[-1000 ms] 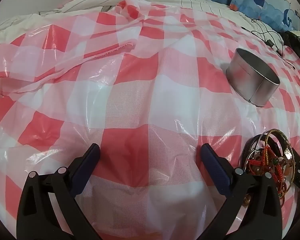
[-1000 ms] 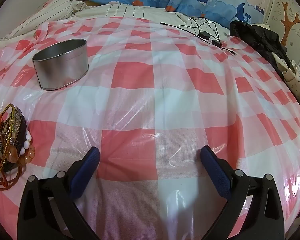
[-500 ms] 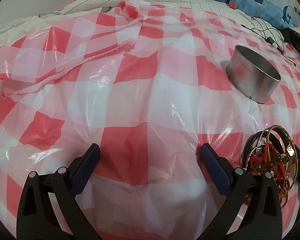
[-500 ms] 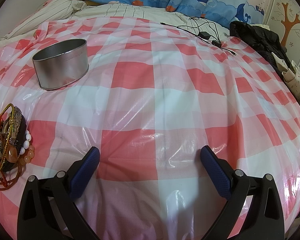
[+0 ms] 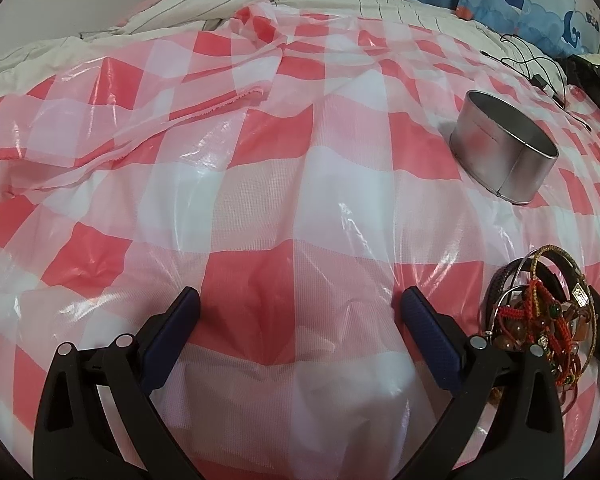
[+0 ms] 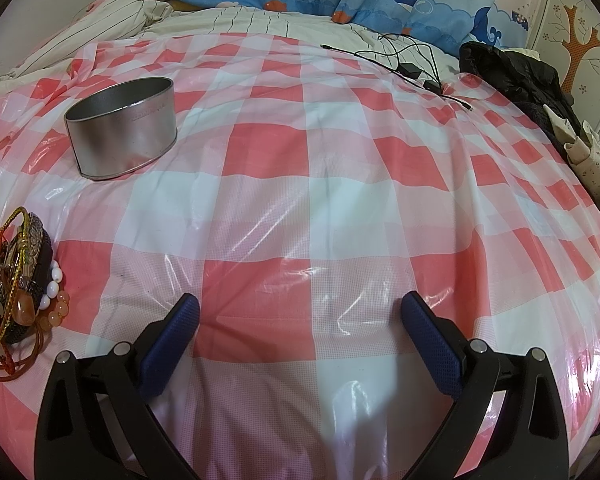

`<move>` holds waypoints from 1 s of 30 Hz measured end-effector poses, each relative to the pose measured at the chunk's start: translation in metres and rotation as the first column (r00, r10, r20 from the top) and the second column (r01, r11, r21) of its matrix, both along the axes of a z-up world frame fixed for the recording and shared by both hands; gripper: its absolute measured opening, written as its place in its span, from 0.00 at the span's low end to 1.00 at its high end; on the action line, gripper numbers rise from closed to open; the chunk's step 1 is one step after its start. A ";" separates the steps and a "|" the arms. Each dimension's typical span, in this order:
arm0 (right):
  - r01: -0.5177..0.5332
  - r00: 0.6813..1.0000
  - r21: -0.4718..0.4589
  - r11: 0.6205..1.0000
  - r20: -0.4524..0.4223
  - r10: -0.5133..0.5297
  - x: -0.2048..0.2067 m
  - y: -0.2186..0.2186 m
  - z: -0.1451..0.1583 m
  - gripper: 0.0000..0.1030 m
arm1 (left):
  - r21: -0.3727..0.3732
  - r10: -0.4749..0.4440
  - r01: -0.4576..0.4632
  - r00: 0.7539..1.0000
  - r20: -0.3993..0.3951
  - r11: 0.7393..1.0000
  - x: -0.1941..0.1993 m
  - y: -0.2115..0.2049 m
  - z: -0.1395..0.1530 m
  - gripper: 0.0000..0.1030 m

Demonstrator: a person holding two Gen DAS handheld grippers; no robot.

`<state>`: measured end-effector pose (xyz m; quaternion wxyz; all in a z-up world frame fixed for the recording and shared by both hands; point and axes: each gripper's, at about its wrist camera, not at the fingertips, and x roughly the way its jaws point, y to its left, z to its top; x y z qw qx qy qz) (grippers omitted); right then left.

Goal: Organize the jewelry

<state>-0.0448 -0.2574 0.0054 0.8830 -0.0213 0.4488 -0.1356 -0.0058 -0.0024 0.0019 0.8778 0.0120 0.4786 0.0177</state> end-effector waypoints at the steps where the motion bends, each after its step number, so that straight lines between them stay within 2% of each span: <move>1: 0.000 1.000 0.000 1.000 0.000 0.000 0.000 0.000 0.000 0.93 | 0.003 0.000 0.000 1.000 0.002 1.000 -0.001 -0.001 0.000 0.94; 30: 0.000 1.000 0.000 1.000 -0.002 0.000 0.000 0.000 0.000 0.93 | 0.087 -0.025 0.020 0.999 0.047 0.996 -0.008 -0.012 0.006 0.94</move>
